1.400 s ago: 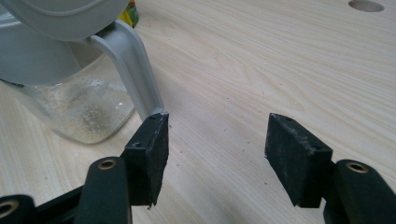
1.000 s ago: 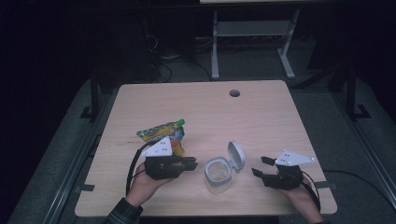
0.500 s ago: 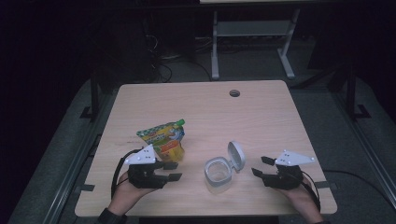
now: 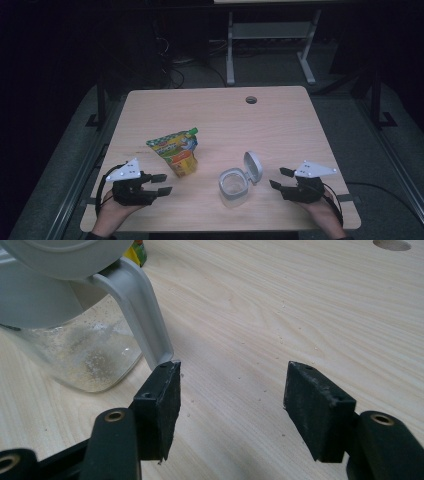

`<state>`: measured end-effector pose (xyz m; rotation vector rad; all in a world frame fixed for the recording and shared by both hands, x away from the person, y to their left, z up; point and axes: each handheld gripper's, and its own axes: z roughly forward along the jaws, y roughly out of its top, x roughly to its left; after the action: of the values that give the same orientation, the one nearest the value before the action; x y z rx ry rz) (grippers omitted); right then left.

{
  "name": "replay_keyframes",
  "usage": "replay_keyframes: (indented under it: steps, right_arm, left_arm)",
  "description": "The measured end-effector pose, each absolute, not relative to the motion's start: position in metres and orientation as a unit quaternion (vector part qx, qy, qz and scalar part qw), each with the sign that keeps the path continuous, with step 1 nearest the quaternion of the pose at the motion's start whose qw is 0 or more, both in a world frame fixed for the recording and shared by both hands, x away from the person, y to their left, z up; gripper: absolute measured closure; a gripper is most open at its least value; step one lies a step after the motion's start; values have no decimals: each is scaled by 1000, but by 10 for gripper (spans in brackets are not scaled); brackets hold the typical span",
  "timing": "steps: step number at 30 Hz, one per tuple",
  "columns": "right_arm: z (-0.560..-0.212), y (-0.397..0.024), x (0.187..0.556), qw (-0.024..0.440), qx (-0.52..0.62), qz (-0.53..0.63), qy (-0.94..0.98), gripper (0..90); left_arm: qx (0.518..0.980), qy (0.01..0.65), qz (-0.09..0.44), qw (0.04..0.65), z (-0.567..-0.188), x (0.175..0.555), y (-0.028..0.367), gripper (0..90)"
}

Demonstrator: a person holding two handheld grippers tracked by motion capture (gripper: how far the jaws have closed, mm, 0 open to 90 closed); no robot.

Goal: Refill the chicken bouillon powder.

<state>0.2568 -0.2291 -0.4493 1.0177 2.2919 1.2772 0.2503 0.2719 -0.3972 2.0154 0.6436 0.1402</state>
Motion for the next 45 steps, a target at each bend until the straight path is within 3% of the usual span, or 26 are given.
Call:
replay_keyframes:
  steps: [6, 11, 27, 39, 45]
  right_arm:
    - [-449, -229, 257, 163, 357, 448, 803, 395]
    - [-450, -228, 257, 163, 358, 448, 803, 394]
    - [-451, -225, 258, 159, 360, 446, 804, 395]
    - [-451, -226, 259, 160, 360, 446, 803, 395]
    - [-452, -227, 259, 161, 361, 446, 803, 394]
  left_arm:
    - [821, 284, 74, 489, -396, 257, 292, 468]
    - [814, 290, 84, 496, -395, 266, 299, 398]
    - [804, 266, 102, 521, -384, 303, 296, 236]
    - [814, 243, 97, 519, -387, 327, 277, 226]
    - [815, 235, 102, 520, -391, 333, 274, 340]
